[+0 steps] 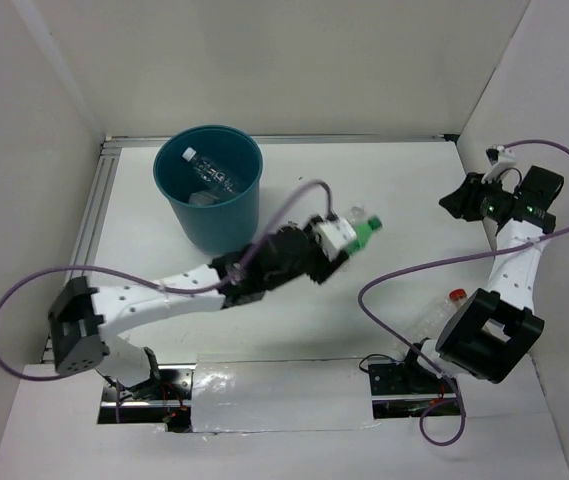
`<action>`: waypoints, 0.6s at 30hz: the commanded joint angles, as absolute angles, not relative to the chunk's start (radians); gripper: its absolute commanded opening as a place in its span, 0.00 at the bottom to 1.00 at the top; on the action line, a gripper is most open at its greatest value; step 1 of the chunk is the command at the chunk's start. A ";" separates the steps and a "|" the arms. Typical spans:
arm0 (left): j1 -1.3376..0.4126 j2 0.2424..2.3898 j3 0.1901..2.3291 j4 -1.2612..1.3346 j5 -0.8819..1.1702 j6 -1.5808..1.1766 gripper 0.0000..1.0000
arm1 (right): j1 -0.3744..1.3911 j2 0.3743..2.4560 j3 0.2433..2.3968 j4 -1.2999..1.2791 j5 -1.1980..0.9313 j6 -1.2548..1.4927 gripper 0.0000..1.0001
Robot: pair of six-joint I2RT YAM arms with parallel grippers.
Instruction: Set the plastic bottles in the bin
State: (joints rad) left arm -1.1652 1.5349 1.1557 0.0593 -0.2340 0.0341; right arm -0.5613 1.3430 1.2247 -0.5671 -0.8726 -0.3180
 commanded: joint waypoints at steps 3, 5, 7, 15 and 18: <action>-0.996 1.341 1.325 0.095 -0.324 -0.032 0.00 | -0.592 1.325 1.143 -0.646 -0.877 -0.385 0.37; -0.916 1.299 1.334 0.095 -0.391 -0.043 0.00 | -0.592 1.336 1.134 -0.657 -0.877 -0.399 0.42; -0.858 1.286 1.345 0.110 -0.431 -0.043 0.00 | -0.592 1.347 1.123 -0.670 -0.877 -0.428 0.60; -0.614 1.285 1.336 0.011 -0.613 -0.089 0.00 | -0.592 1.469 1.183 -0.784 -0.822 -0.474 0.81; -0.566 1.295 1.315 -0.046 -0.633 -0.130 0.05 | -0.592 1.505 1.192 -0.798 -0.775 -0.463 0.84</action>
